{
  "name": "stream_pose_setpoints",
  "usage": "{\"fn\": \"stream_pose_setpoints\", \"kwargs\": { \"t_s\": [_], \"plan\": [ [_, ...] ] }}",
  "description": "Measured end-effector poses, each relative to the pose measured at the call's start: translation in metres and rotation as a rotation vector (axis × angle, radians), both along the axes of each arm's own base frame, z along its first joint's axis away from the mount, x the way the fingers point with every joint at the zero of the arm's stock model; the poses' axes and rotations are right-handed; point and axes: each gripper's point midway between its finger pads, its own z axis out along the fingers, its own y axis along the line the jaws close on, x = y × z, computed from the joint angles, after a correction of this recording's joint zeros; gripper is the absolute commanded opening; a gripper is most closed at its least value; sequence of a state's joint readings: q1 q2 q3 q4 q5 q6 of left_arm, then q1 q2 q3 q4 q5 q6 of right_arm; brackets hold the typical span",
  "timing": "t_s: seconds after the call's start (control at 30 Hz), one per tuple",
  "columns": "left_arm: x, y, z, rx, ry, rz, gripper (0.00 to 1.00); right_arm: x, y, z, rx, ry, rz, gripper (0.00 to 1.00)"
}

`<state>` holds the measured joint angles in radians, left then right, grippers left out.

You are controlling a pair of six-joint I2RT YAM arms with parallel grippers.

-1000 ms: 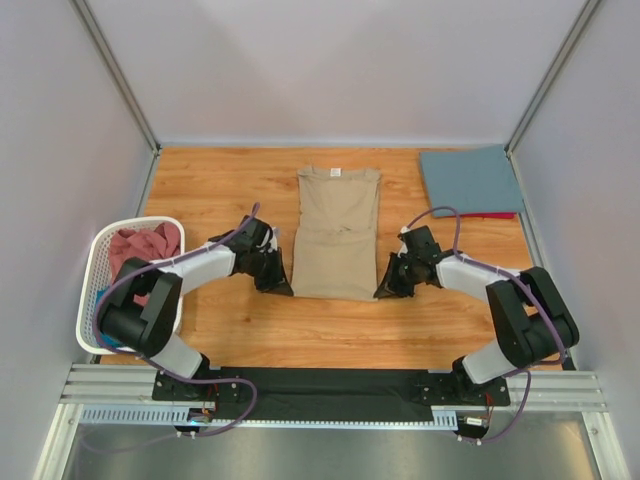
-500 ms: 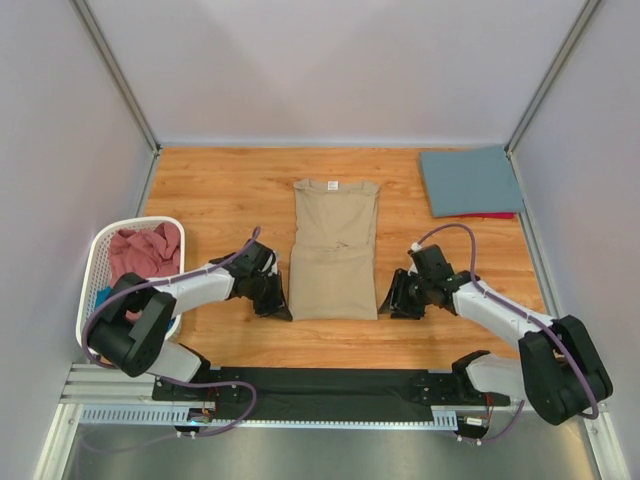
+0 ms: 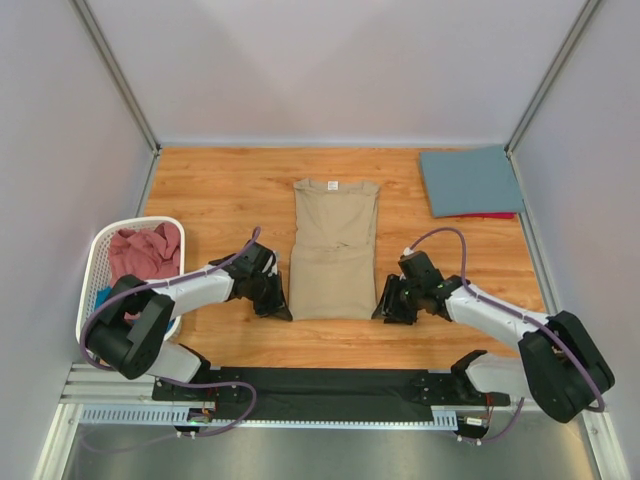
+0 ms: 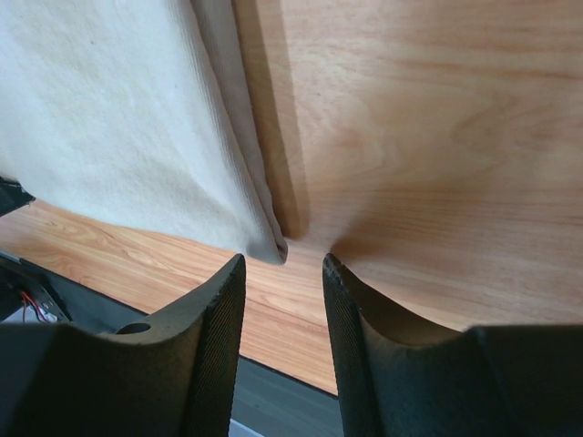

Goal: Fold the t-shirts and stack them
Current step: Fold the tshirt

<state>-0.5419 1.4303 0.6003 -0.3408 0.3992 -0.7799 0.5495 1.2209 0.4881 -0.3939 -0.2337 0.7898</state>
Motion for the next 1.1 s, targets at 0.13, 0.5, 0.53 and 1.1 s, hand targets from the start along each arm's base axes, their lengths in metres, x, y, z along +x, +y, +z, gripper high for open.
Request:
{"fn": "stream_pose_setpoints", "kwargs": {
  "t_s": [0.13, 0.5, 0.53, 1.1],
  "plan": [
    [0.000, 0.000, 0.000, 0.000, -0.002, 0.000, 0.00, 0.005, 0.004, 0.000, 0.014, -0.012, -0.006, 0.35],
    [0.003, -0.002, 0.011, -0.022, -0.038, 0.000, 0.00, 0.002, 0.002, 0.000, 0.018, -0.020, -0.005, 0.00],
    [0.003, -0.002, 0.014, -0.027, -0.046, 0.000, 0.00, 0.002, 0.002, 0.002, 0.021, -0.027, -0.004, 0.00],
    [0.006, -0.001, 0.031, -0.044, -0.086, 0.028, 0.00, -0.001, 0.001, 0.027, 0.043, -0.095, -0.014, 0.44]
  ]
}}
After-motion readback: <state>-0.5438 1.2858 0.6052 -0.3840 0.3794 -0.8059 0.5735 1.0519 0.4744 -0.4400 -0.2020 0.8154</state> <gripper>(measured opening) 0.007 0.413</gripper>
